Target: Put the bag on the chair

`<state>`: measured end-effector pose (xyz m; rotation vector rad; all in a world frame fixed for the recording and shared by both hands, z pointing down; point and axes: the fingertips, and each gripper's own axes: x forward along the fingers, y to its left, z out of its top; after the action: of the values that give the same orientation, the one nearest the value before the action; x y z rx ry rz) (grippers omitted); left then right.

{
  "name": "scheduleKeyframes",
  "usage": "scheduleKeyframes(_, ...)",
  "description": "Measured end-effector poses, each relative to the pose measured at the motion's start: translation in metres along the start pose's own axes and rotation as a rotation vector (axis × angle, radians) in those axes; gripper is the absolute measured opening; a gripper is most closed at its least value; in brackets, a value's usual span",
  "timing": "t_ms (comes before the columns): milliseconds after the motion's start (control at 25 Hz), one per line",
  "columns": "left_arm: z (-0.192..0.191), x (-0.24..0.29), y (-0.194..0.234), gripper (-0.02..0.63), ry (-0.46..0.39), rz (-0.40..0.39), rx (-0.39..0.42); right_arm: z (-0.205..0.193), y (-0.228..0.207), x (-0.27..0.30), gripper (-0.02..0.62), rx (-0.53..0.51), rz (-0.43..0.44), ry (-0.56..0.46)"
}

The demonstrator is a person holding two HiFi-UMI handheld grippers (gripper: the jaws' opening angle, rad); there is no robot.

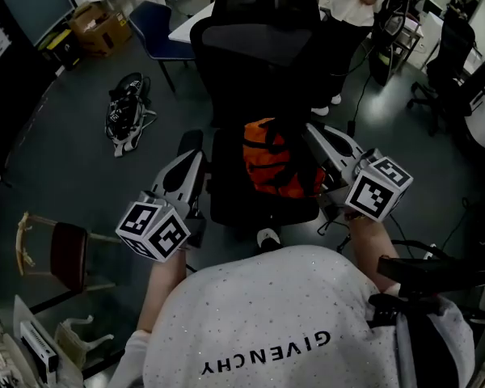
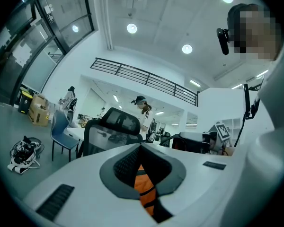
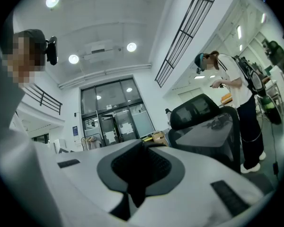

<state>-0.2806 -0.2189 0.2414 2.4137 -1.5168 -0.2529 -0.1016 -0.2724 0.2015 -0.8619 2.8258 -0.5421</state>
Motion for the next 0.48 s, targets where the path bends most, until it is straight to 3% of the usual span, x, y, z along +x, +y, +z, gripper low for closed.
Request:
scheduleKeyframes(320, 0.023, 0.084, 0.035, 0.0, -0.038, -0.021, -0.007, 0.041, -0.067, 0.071, 0.014, -0.044, 0.045, -0.005)
scheduleKeyframes(480, 0.016, 0.12, 0.053, 0.0, -0.001, -0.01, -0.008, 0.051, -0.1, 0.104, 0.014, -0.043, 0.062, 0.014)
